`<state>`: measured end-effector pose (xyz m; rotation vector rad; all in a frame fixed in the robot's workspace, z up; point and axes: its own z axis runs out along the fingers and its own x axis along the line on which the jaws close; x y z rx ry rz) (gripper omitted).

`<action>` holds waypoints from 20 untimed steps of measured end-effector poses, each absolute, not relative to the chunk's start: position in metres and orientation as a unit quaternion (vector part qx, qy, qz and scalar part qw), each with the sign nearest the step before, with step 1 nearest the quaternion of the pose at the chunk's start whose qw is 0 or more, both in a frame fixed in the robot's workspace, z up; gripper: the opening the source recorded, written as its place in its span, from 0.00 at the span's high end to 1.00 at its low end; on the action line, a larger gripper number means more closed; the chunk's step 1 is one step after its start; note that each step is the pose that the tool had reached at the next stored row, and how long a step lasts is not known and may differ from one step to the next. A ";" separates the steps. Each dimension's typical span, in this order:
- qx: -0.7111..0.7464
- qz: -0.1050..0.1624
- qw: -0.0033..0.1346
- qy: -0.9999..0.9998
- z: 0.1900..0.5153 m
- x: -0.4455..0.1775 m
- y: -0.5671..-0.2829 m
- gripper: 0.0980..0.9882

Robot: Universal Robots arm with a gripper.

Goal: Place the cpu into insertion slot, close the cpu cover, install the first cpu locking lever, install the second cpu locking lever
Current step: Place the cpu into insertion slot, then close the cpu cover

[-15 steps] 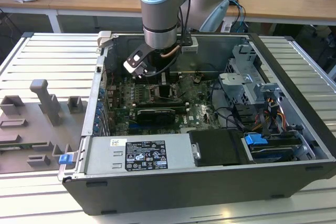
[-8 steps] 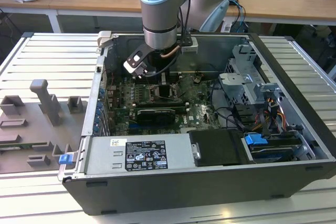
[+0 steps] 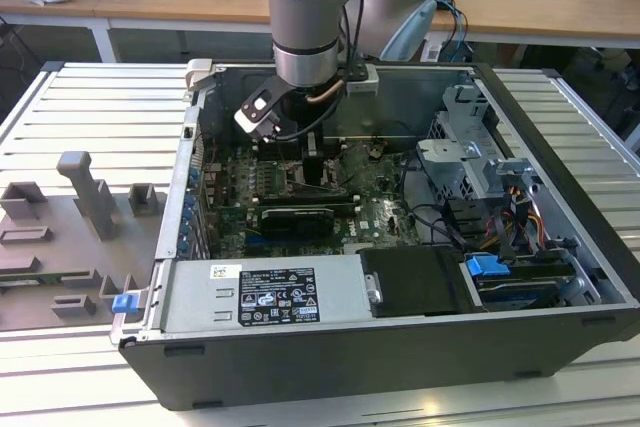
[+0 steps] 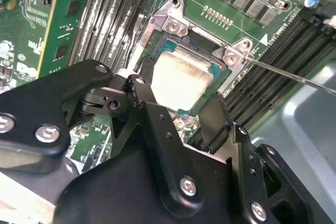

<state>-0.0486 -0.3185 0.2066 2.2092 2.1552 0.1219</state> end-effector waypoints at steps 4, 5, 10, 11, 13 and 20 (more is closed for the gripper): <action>0.716 0.022 0.010 0.698 0.213 -0.042 -0.318 0.99; 0.716 0.022 0.009 0.698 0.214 -0.042 -0.318 0.99; 0.716 0.021 0.008 0.698 0.215 -0.042 -0.318 0.99; 0.716 0.021 0.008 0.698 0.215 -0.042 -0.318 0.99; 0.716 0.021 0.008 0.698 0.216 -0.042 -0.318 0.99; 0.716 0.021 0.008 0.698 0.228 -0.042 -0.318 0.99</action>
